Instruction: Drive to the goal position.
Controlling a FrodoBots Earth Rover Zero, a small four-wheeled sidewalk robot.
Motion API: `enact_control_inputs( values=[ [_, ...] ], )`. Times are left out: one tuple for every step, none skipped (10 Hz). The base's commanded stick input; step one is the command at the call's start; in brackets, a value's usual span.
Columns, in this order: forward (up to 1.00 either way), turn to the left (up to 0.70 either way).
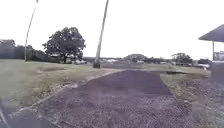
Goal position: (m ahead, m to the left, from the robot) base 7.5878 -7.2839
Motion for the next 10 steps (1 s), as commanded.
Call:
enact_control_inputs(
  values=[
    [0.85,-0.3],
    [0.85,-0.19],
    [0.85,0.0],
    [0.85,0.0],
    [0.85,0.0],
    [0.85,-0.01],
    [0.85,-0.09],
    [0.85,-0.31],
    [0.85,-0.3],
    [0.85,-0.21]
  ],
)
